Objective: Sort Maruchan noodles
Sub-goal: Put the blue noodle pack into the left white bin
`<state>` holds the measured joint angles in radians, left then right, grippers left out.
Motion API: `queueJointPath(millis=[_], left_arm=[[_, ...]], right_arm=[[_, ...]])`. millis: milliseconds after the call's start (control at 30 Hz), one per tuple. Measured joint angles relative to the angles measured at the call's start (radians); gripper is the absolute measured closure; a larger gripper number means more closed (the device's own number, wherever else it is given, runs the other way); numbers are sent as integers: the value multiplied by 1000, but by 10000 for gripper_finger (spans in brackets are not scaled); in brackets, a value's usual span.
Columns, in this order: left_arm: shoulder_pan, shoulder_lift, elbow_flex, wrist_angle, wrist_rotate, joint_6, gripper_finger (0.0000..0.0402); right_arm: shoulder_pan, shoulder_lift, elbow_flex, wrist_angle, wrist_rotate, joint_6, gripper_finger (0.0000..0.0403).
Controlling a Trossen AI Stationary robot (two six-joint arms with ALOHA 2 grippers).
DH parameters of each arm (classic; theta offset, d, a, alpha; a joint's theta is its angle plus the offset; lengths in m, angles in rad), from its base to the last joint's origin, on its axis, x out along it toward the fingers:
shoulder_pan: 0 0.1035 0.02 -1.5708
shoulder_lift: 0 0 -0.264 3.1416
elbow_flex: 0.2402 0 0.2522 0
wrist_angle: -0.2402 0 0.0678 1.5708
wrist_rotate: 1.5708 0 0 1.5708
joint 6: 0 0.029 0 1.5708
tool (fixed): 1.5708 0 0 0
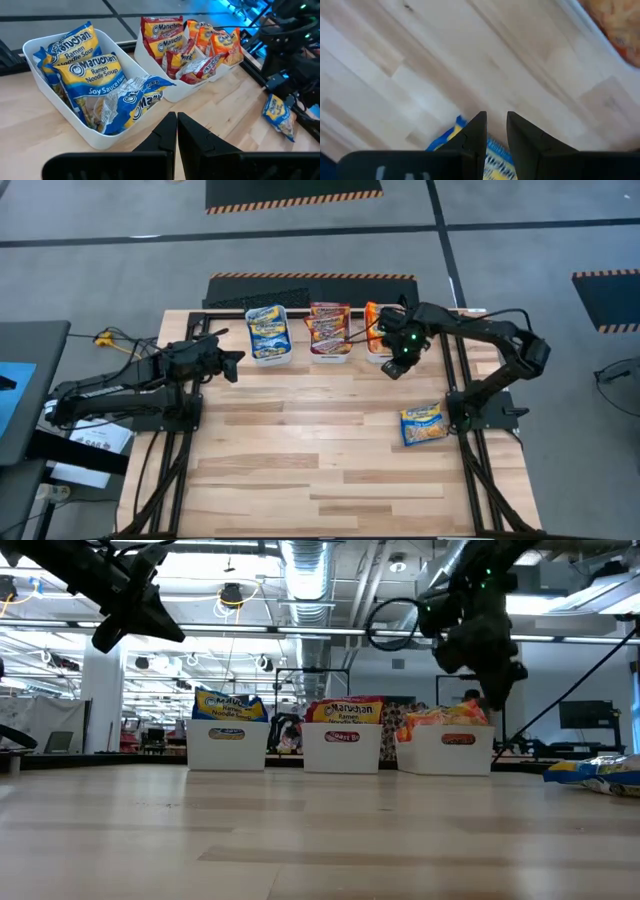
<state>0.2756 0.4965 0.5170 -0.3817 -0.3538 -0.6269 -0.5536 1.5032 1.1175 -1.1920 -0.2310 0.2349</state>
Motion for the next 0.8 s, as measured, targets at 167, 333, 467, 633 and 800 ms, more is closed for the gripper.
queueJointPath(millis=[167,333,467,633,800], left_arm=[[0,0,0,0,-1,20,401],[0,0,0,0,-9,47,401],[0,0,0,-1,8,47,402],[0,0,0,-2,43,92,402],[0,0,0,-8,61,92,401]], right_arm=[[79,-11,97,-114,-1,111,301],[166,-113,135,-107,-1,246,301],[225,-242,136,-109,52,419,301],[335,-384,111,-114,204,643,301],[490,-499,7,-129,250,877,301]])
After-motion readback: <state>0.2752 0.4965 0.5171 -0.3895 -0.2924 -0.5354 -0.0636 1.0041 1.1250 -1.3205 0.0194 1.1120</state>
